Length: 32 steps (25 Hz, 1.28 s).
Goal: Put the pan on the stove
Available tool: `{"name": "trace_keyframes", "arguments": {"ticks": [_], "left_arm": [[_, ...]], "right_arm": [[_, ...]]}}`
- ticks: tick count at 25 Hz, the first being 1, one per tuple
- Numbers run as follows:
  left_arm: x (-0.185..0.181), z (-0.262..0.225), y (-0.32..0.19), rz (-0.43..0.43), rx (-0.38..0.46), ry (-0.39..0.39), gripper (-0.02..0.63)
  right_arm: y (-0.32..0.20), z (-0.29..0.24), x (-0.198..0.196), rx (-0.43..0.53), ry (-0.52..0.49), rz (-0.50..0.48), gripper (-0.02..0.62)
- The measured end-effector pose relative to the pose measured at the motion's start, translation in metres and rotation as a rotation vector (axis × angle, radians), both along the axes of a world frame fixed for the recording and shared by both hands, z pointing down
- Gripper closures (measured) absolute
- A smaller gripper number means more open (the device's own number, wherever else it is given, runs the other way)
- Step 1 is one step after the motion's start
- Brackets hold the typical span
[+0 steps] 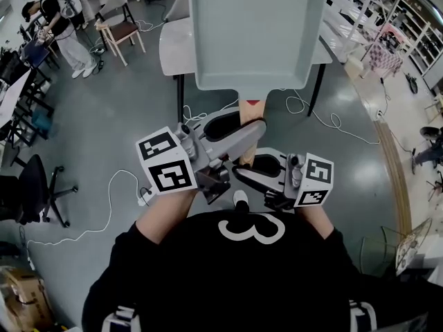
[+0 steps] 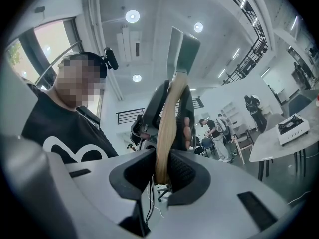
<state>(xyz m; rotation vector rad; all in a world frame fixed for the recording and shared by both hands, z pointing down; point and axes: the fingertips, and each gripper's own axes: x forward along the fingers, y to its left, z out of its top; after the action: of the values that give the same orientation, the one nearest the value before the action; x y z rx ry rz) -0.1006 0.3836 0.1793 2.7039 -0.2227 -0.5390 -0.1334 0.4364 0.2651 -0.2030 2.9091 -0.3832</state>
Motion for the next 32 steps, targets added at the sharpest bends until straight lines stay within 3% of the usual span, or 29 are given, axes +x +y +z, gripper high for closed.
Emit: {"name": "trace_keyframes", "arguments": {"ticks": [13,20,32], "left_arm": [[0.043,-0.002,-0.111,-0.035,-0.039,-0.012,0.472],[0.097,-0.011,-0.206,-0.05,-0.062,-0.012,0.472],[0.1,0.009,-0.222,-0.073,-0.044,-0.002,0.472]], "right_arm": [[-0.107,-0.005,0.044,-0.048,-0.022,-0.049,0.528],[-0.199,-0.015,0.099,-0.073,-0.024,-0.063,0.528],[-0.215,0.005,0.104,-0.059,-0.031,-0.091,0.528]]}}
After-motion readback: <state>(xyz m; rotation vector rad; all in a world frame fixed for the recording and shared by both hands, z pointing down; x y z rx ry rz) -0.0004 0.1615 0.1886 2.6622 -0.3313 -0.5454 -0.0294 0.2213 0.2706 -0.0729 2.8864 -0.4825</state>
